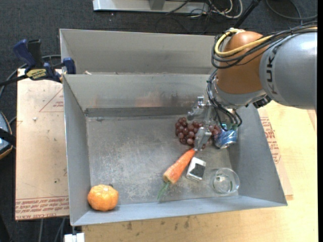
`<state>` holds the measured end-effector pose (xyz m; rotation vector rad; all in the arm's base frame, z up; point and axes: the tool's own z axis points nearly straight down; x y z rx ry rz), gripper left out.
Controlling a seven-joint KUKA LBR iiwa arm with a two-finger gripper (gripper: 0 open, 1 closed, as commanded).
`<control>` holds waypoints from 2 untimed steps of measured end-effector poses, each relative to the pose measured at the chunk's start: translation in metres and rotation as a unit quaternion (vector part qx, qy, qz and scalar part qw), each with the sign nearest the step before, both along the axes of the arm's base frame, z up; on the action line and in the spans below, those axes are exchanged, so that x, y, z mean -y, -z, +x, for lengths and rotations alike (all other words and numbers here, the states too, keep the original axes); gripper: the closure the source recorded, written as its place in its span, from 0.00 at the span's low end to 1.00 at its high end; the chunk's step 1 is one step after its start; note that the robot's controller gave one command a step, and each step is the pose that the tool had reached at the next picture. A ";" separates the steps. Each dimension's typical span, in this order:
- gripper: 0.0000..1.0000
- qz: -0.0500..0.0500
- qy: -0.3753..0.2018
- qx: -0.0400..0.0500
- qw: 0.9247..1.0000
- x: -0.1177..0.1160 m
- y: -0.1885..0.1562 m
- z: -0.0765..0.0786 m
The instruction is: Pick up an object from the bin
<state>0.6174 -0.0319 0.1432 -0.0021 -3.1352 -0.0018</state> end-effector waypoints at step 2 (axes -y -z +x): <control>0.00 0.000 -0.024 0.007 1.000 0.043 0.062 0.029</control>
Offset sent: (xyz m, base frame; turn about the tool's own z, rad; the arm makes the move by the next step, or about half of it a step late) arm 0.0290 -0.0483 -0.0732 -0.0522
